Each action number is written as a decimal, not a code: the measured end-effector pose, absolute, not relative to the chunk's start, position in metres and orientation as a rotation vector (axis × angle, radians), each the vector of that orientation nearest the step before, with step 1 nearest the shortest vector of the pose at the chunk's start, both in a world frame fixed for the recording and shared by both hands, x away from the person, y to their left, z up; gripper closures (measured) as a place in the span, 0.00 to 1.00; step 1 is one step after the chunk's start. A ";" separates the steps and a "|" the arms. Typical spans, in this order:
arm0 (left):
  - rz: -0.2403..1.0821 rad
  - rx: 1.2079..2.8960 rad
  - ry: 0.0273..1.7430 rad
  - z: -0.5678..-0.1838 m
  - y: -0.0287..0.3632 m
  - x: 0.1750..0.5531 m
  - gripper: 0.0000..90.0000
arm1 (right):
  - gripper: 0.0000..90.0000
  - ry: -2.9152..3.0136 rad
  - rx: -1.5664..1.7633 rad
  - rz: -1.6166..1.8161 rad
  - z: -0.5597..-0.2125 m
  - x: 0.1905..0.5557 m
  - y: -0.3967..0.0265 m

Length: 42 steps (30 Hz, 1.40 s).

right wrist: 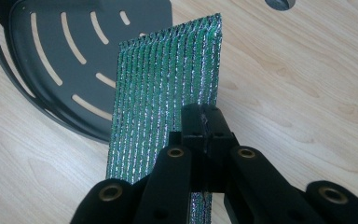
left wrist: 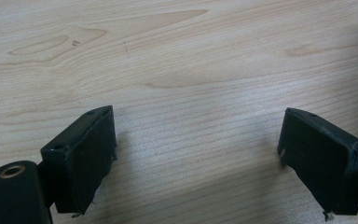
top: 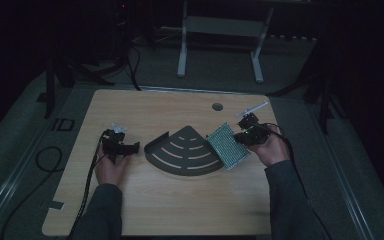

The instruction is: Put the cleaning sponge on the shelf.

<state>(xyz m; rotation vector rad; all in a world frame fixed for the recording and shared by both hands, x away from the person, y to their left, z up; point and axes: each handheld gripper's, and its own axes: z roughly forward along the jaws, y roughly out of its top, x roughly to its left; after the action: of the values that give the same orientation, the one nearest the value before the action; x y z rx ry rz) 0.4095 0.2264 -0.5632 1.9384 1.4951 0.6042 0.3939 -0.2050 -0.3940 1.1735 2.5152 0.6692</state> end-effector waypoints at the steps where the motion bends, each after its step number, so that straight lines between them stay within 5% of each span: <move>1: 0.604 1.938 1.495 -0.563 0.226 0.409 0.13 | 1.00 2.516 1.167 0.671 -0.394 0.395 -0.204; 42: 0.606 1.938 1.494 -0.563 0.226 0.410 0.13 | 1.00 2.543 1.166 0.682 -0.403 0.424 -0.172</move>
<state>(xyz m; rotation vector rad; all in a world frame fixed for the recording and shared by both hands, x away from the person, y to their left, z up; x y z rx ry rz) 0.4095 0.2264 -0.5633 1.9376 1.4944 0.6057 0.4236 -0.1715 -0.4027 1.1656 2.5428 0.6821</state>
